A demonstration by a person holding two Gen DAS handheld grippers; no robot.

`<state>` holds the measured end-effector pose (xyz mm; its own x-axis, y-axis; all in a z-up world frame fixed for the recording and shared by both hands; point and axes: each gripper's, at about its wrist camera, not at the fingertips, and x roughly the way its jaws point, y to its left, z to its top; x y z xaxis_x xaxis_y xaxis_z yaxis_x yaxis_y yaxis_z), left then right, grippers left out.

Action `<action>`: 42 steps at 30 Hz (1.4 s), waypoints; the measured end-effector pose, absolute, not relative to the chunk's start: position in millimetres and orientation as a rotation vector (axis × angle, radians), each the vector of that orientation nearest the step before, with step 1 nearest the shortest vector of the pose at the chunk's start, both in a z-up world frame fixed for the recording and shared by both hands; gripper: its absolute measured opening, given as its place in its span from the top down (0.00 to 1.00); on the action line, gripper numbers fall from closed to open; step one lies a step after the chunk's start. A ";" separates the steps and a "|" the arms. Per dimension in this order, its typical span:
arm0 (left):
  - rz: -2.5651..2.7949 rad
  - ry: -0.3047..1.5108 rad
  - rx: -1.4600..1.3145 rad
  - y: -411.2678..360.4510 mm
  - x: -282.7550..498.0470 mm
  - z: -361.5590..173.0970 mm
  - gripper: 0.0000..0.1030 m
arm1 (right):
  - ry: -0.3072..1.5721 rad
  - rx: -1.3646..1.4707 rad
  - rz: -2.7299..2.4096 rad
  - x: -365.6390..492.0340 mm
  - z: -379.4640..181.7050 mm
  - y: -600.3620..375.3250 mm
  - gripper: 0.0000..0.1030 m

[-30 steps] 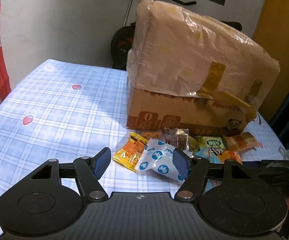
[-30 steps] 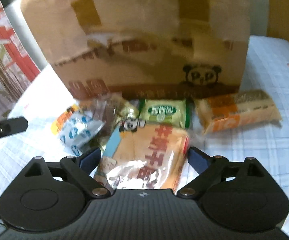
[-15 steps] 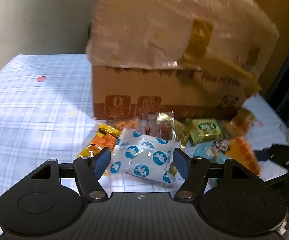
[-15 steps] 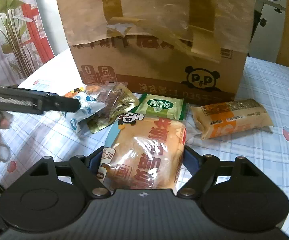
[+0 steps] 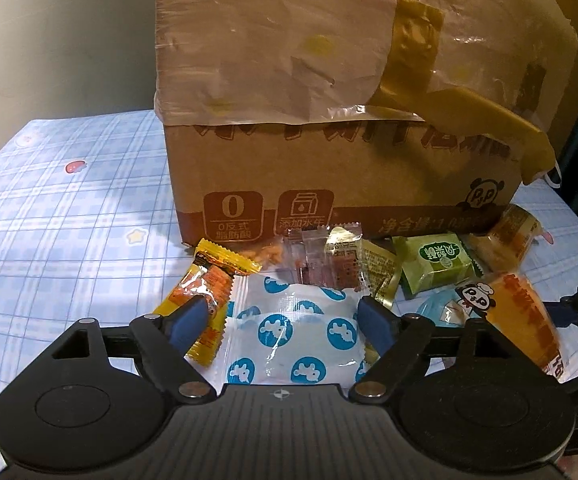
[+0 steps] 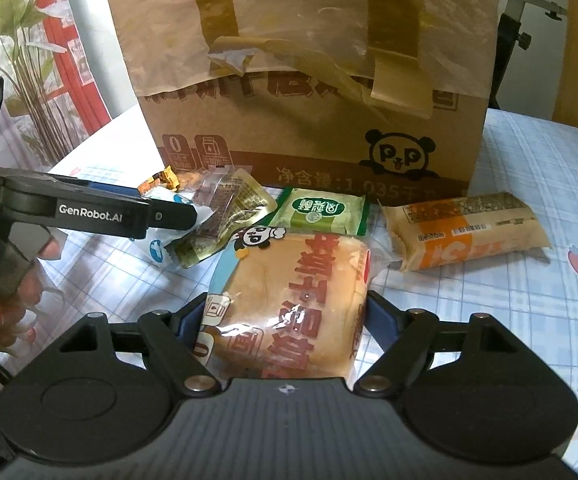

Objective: Organize snacks
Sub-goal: 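Grasp the white-blue packet with the left tool while the right tool grasps the bread packet, then lift both held packets and carry them over the lined box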

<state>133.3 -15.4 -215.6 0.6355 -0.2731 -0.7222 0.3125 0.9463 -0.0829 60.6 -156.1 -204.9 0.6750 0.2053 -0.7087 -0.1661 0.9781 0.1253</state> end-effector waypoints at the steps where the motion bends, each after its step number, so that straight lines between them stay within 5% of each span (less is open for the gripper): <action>1: -0.340 0.814 0.047 -14.7 133.1 -214.8 0.33 | 0.804 0.053 0.208 60.2 -204.7 -156.2 0.22; 7: -0.364 0.804 0.028 -9.6 118.9 -205.9 0.47 | 0.806 0.068 0.203 57.0 -203.4 -158.8 0.22; 30: -0.302 0.707 -0.016 22.0 56.0 -169.2 0.49 | 0.684 0.092 0.216 32.0 -174.5 -159.5 0.23; 42: -0.331 0.496 -0.040 31.3 59.2 -81.2 0.49 | 0.475 0.032 0.282 19.5 -94.1 -160.4 0.23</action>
